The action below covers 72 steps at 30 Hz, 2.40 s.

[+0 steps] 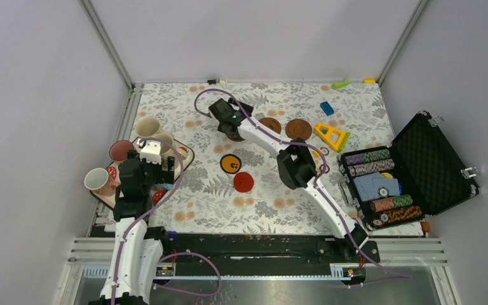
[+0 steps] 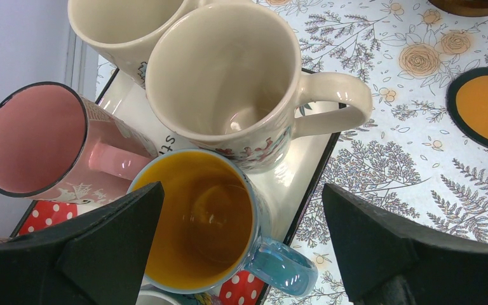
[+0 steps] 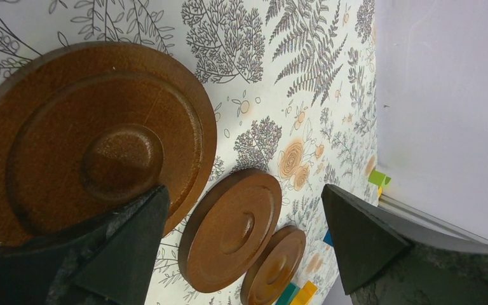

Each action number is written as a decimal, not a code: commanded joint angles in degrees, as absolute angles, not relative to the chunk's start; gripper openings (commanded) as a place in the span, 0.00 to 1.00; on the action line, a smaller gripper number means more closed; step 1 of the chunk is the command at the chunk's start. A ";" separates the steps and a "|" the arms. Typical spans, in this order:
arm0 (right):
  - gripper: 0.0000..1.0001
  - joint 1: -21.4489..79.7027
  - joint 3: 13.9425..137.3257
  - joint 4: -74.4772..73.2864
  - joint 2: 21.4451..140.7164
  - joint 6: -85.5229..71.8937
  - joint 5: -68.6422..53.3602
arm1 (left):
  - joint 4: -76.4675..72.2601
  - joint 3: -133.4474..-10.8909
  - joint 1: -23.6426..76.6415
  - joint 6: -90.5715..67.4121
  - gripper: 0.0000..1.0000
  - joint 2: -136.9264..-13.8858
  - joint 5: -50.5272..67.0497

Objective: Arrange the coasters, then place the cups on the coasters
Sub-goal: Move the coaster to the center of the board.

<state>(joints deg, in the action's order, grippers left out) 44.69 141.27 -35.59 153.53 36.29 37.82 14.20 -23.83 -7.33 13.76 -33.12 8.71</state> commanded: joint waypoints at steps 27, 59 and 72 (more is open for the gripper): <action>0.98 44.18 115.48 -38.17 118.27 23.68 27.06 | 12.37 -23.90 -7.65 14.74 0.99 -32.46 10.27; 0.99 35.14 53.79 -30.18 86.17 25.45 17.18 | 13.98 -23.21 -7.64 15.83 0.99 -27.26 11.49; 0.98 35.15 65.92 -31.05 99.51 23.91 17.78 | 13.79 -23.20 -7.65 15.46 0.99 -26.64 11.10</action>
<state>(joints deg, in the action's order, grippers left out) 35.20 61.10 -31.55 95.09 25.19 16.01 16.25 -22.06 -7.33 15.22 -27.11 10.92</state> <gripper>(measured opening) 0.983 0.985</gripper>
